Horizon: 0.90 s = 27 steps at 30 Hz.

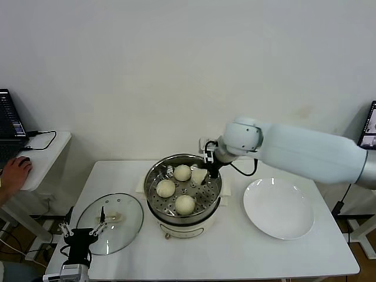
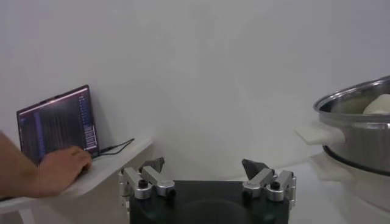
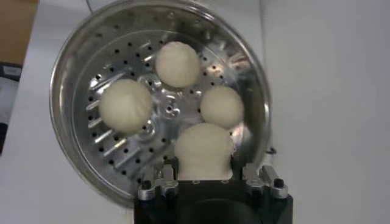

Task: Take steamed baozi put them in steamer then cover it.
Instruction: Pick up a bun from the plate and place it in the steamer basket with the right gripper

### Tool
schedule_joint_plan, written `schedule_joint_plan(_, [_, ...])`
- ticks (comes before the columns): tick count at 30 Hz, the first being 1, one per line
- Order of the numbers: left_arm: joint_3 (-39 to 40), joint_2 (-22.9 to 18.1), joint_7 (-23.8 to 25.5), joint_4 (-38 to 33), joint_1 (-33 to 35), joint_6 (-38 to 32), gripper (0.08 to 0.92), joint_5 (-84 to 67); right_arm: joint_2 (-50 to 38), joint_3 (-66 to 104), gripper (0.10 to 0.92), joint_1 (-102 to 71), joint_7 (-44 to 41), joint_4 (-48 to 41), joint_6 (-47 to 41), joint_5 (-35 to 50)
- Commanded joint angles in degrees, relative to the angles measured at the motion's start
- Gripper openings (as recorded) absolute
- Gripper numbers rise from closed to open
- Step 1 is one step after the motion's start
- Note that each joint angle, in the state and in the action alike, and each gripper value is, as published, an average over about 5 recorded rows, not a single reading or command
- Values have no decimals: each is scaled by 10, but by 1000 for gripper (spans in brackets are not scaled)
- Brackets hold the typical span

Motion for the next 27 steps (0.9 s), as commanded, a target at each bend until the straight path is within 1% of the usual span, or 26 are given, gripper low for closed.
schedule_joint_plan(1, [-1,1,0,1,0,-1,823,-1,24,-18,543,-33,15,-12,-17,-20])
schedule_joint_plan(7, [0,-1,-1,4,-1,-3,823,0,24,-15,544,-46,20,-20,-16,-33])
schedule_joint_plan(10, [0,-2,-2,4,-1,-4,823,0,23,-9,561,-51,26,-22,-16,-37])
schedule_joint_plan(13, [1,-2,-2,4,0,-4,823,1,18,1,621,-54,29,-21,-16,-39])
schedule_joint_plan(17, [1,-1,-2,4,-1,-4,823,1,3,17,738,-53,31,-9,-16,-37])
schedule_joint_plan(20, [1,0,-1,5,-3,-4,823,1,-17,37,801,-54,42,11,-16,-31])
schedule_joint_plan(23, [3,-1,-1,6,-6,-3,823,1,-46,62,820,-57,61,45,-15,-17])
schedule_joint_plan(27, [5,0,0,7,-8,-3,823,2,-115,126,823,-91,104,104,-3,-10])
